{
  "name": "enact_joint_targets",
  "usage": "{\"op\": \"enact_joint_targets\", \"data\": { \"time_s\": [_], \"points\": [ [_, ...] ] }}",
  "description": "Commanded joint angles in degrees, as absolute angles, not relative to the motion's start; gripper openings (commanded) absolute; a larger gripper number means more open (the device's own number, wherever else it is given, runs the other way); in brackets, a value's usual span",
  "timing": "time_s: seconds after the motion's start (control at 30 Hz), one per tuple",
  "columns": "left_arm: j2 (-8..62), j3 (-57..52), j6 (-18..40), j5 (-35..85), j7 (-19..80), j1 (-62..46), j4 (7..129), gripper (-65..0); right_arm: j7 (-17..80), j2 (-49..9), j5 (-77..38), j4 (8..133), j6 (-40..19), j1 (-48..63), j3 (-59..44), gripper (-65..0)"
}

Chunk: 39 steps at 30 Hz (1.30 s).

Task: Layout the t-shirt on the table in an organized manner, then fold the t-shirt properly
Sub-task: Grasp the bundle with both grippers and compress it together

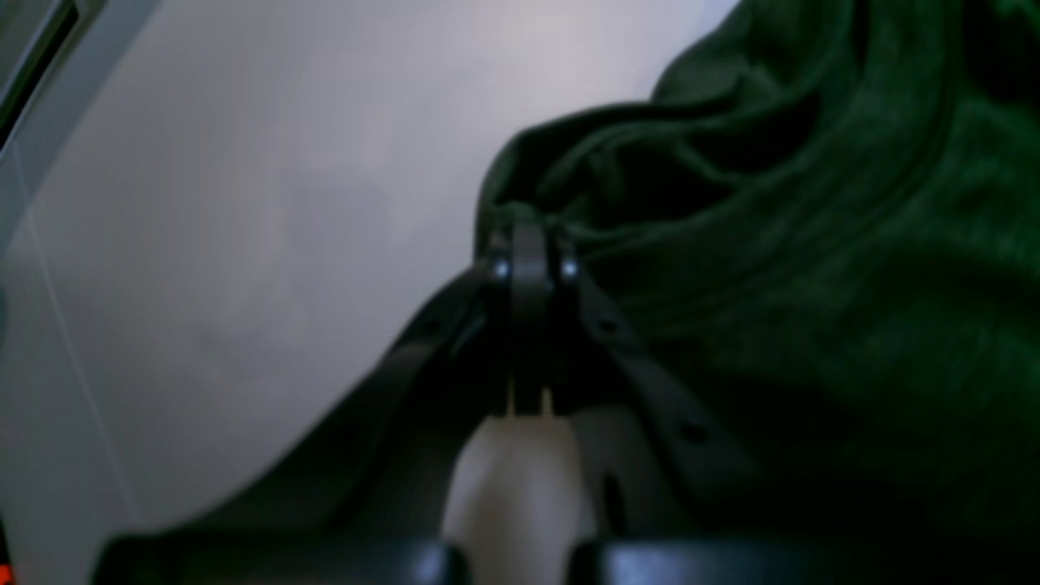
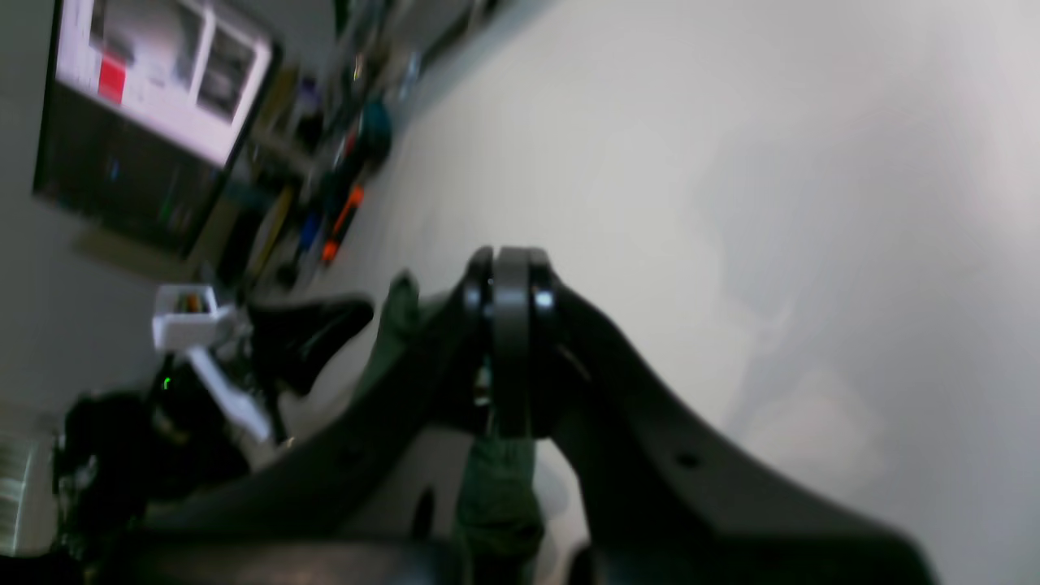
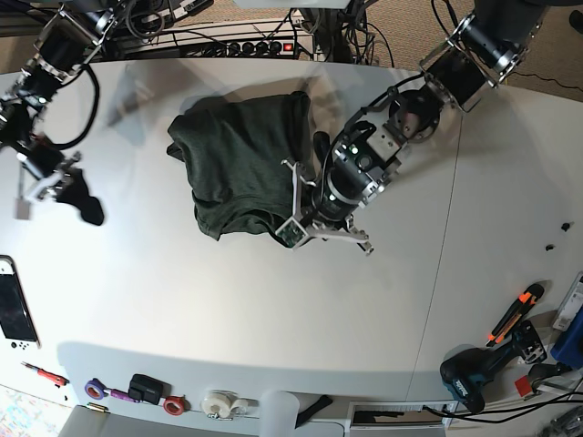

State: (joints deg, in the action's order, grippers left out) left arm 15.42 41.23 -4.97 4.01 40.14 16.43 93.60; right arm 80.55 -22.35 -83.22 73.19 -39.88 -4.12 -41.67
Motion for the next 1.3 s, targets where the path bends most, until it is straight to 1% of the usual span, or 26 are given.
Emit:
{"op": "enact_joint_targets", "data": {
  "time_s": [0.0,0.03,0.1,0.27,0.33,0.4,0.6,0.67,0.73,0.83,1.07,1.13,1.2,1.27],
  "points": [
    [15.2,40.9,-6.2,4.5,38.4,18.7,94.6,-65.0,80.0,-23.3,-85.0,75.1,-40.0,-4.6,-42.8,-65.0],
    [15.0,40.9,-6.7,5.7,38.4,19.2,94.6,-65.0,80.0,-23.0,-85.0,76.4,-40.0,-4.4,-43.3,-65.0],
    [14.3,40.0,-5.7,9.0,38.2,19.9,94.6,-65.0,80.0,-21.6,-85.0,79.8,-40.0,-3.3,-43.2,-65.0],
    [10.1,34.9,6.0,24.3,39.5,18.5,94.5,-65.0,80.0,-14.0,-85.0,91.6,-40.0,1.5,-39.1,-65.0],
    [8.2,33.5,8.7,27.2,41.5,17.8,94.3,-65.0,80.0,-11.0,-85.0,95.9,-40.0,3.9,-36.9,-65.0],
    [6.9,33.3,10.0,28.2,43.2,17.8,92.8,-65.0,80.0,-8.4,-85.0,99.1,-40.0,6.3,-35.3,-65.0],
    [5.7,33.3,10.1,27.3,43.1,18.8,84.2,-65.0,80.0,-1.7,-85.0,101.2,-40.0,12.5,-33.1,-65.0],
    [5.6,33.3,9.0,25.3,43.0,19.0,82.5,-65.0,80.0,-0.3,-84.8,101.2,-40.0,13.6,-33.1,-65.0],
    [5.6,33.2,7.1,23.0,43.1,19.0,82.4,-65.0,80.0,0.1,-80.2,101.2,-40.0,14.5,-33.1,-65.0],
    [5.6,33.2,5.8,20.5,43.1,19.0,82.4,-65.0,80.0,0.1,-73.5,101.2,-40.0,14.6,-33.1,-65.0],
    [5.6,33.2,5.8,16.9,43.9,19.0,82.4,-65.0,78.7,0.2,-60.2,101.2,-40.0,14.4,-33.1,-65.0],
    [5.6,33.2,5.6,14.8,43.5,19.0,82.4,-65.0,76.9,0.2,-56.8,101.2,-38.0,14.4,-33.1,-65.0],
    [5.6,33.2,3.7,12.6,42.5,19.0,82.4,-65.0,75.4,0.2,-54.6,101.2,-36.2,14.4,-33.1,-65.0],
    [5.6,33.2,2.2,10.9,40.9,19.1,82.4,-65.0,75.1,0.1,-54.8,101.2,-36.1,14.4,-33.1,-65.0]
  ]
}}
